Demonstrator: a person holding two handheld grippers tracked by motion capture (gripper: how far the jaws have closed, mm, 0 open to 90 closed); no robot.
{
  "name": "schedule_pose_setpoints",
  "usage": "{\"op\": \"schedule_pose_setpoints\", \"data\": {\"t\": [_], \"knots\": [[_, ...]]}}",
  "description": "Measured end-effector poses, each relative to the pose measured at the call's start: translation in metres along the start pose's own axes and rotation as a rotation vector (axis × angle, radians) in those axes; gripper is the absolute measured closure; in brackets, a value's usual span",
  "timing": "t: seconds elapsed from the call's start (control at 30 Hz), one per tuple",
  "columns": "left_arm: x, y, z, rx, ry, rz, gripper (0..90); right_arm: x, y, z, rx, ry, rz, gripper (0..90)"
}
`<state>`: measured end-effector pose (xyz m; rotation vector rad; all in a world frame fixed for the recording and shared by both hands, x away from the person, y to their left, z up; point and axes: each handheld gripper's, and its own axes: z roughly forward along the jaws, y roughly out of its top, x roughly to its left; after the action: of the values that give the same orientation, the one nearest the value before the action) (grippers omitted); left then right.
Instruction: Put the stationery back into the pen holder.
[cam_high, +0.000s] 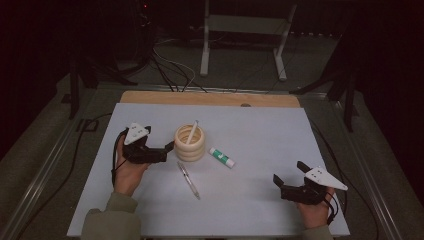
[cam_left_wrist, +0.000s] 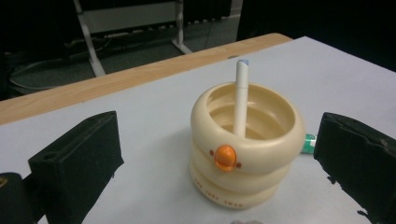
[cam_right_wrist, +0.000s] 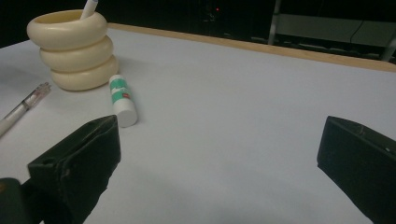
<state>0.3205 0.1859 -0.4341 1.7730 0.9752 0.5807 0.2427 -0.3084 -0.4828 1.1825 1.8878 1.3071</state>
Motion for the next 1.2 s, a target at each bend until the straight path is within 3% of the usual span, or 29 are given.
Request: {"op": "schedule_pose_setpoints", "data": {"t": [0.23, 0.5, 0.73, 0.83, 1.2], "knots": [[0.000, -0.014, -0.027, -0.034, 0.042, 0.026, 1.5, 0.000, 0.000, 0.001, 0.002, -0.002, -0.001, 0.0], [0.005, -0.033, -0.047, -0.075, 0.092, 0.013, 1.5, 0.001, 0.000, 0.001, 0.003, -0.001, -0.005, 0.0], [0.010, -0.044, -0.052, -0.098, 0.113, -0.017, 1.5, 0.000, 0.000, 0.001, 0.005, -0.005, -0.006, 0.0], [0.008, -0.049, -0.053, -0.092, 0.141, 0.002, 1.5, 0.001, 0.000, 0.001, 0.004, -0.002, -0.013, 0.0], [0.008, -0.051, -0.056, -0.099, 0.142, -0.015, 1.5, 0.005, -0.001, 0.006, 0.018, 0.010, -0.022, 0.0]]}}
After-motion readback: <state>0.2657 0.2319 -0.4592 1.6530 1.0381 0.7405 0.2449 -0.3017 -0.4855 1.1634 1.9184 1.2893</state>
